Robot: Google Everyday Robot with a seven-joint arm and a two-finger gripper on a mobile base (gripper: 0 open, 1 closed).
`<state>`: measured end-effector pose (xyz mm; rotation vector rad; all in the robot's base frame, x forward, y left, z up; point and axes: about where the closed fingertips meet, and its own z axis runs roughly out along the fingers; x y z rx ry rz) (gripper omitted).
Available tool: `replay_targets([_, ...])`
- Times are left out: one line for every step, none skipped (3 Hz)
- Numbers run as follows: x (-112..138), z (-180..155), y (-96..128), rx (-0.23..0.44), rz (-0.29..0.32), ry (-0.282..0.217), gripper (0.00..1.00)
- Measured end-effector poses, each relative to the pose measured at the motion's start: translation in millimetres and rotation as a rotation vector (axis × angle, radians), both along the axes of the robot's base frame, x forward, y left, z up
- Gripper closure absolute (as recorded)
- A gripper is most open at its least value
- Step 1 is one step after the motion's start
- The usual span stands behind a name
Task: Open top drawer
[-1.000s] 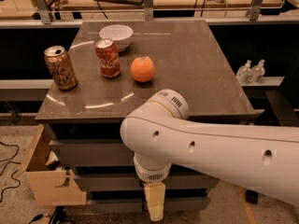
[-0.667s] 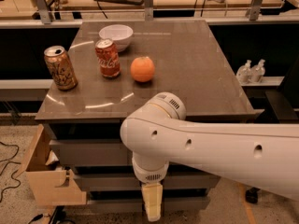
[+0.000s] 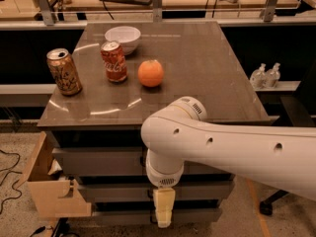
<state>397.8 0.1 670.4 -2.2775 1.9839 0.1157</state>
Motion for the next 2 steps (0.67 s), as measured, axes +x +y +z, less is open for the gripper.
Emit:
replay_targets([7.3,-2.6,-5.7,0.003,-0.002,0.007,0.0])
replay_targets([9.8,-7.4,-6.4,-0.006,0.004,0.018,0.0])
